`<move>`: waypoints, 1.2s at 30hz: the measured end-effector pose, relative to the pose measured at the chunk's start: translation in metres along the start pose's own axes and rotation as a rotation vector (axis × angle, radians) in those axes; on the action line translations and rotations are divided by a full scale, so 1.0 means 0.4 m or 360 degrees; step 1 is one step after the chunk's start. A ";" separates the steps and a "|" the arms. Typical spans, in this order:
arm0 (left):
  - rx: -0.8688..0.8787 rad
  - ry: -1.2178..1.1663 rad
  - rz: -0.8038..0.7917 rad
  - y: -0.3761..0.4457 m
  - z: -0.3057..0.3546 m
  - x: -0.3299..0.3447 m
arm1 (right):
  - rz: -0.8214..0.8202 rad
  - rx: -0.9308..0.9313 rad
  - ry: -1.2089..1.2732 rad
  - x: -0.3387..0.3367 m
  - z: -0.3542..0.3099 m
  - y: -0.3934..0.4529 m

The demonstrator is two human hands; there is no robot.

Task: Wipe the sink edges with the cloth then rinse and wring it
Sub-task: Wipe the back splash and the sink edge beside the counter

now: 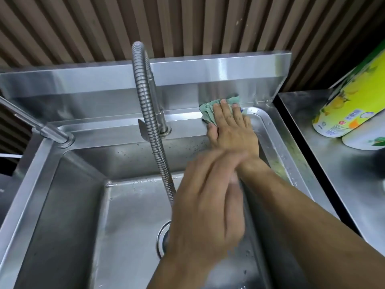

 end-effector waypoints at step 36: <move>0.0053 0.1231 -0.0570 0.218 -0.357 0.276 | -0.0022 0.0450 -0.0228 -0.035 0.141 0.005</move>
Point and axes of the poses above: each hand's wrist, its own y-axis towards the middle knuckle, its own x-axis out of the palm, z = x × y, the point moved 7 cm from there along y, towards the middle knuckle, and after that the axes turned 6 degrees about -x, right-handed, at the moved point
